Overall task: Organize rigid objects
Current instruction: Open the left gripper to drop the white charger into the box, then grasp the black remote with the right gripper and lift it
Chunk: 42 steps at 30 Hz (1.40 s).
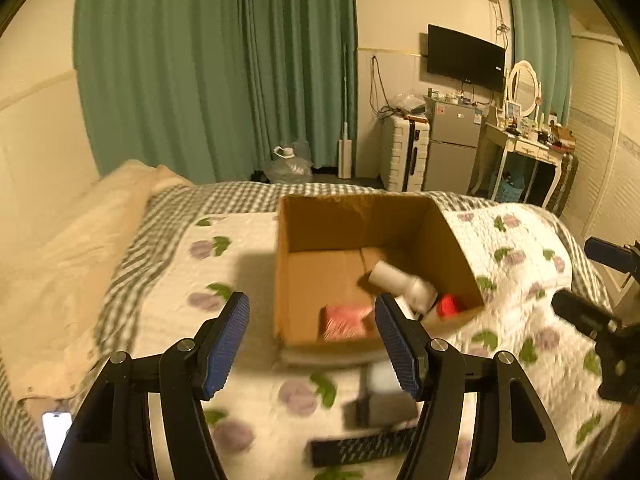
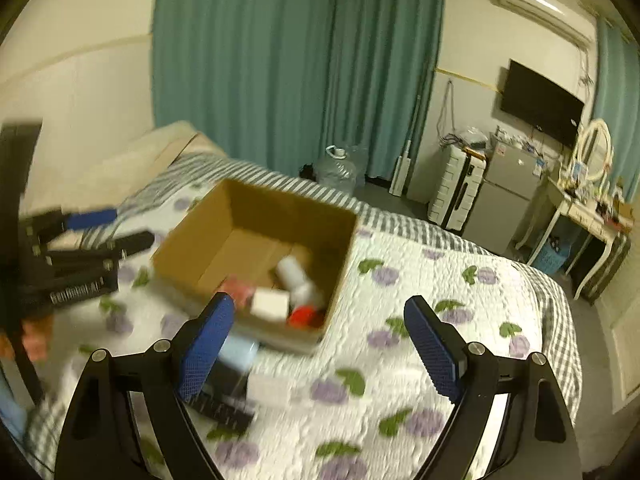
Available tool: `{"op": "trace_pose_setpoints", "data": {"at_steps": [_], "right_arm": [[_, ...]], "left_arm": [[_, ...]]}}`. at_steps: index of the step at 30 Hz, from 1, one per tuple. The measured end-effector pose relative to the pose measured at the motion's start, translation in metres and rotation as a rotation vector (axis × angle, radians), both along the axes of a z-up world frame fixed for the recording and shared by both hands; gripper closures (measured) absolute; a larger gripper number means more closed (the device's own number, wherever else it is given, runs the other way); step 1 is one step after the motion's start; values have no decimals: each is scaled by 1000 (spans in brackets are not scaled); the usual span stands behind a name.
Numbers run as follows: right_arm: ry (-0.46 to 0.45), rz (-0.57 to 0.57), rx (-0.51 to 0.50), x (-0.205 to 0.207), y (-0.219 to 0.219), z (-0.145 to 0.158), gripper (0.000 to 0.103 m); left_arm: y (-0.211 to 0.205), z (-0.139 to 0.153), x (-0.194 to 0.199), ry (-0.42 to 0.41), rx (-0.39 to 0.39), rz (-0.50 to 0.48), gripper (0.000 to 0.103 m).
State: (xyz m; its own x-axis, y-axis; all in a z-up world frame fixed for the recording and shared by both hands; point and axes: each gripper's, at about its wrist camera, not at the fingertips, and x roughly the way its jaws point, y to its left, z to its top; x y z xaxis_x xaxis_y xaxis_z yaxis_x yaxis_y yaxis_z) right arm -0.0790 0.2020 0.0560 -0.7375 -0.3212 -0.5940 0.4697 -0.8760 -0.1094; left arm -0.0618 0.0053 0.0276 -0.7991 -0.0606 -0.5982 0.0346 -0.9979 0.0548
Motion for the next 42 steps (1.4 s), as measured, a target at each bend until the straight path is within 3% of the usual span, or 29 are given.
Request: {"op": "trace_pose_setpoints", "data": {"at_steps": [3, 7, 13, 18, 24, 37, 42], "right_arm": [[-34, 54, 44, 27, -16, -23, 16], [-96, 109, 107, 40, -39, -65, 16], [-168, 202, 228, 44, -74, -129, 17], [-187, 270, 326, 41, -95, -161, 28], [-198, 392, 421, 45, -117, -191, 59], [-202, 407, 419, 37, -126, -203, 63], [-215, 345, 305, 43, -99, -175, 74]], "left_arm": [[-4, -9, 28, -7, -11, 5, 35], [-11, -45, 55, -51, 10, 41, 35], [-30, -95, 57, -143, 51, 118, 34], [-44, -115, 48, -187, 45, 145, 34], [-53, -127, 42, -219, 48, 160, 34], [-59, -129, 40, -230, 64, 176, 34], [-65, -123, 44, -210, 76, 196, 34]]}}
